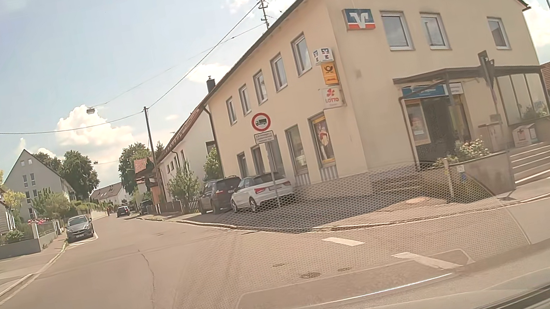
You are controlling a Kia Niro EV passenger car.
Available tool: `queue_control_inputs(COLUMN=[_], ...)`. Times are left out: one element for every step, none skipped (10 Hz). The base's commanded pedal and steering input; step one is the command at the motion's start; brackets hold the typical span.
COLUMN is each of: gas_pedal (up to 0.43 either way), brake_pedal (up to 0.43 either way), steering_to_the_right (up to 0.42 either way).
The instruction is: Follow the waypoints while adhering to traffic rules and regulations
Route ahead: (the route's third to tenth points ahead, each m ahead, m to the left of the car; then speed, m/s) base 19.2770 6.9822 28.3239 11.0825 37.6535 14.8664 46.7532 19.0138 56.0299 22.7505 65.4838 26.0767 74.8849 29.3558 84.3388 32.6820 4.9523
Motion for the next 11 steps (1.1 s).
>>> queue_control_inputs(gas_pedal=[0.209,0.209,0.209,0.209,0.209,0.209,0.209,0.209,0.209,0.209,0.209], brake_pedal=[0.0,0.0,0.0,0.0,0.0,0.0,0.0,0.0,0.0,0.0,0.0], steering_to_the_right=[-0.124,-0.14,-0.162,-0.179,-0.202,-0.207,-0.197,-0.18,-0.166,-0.154,-0.153])
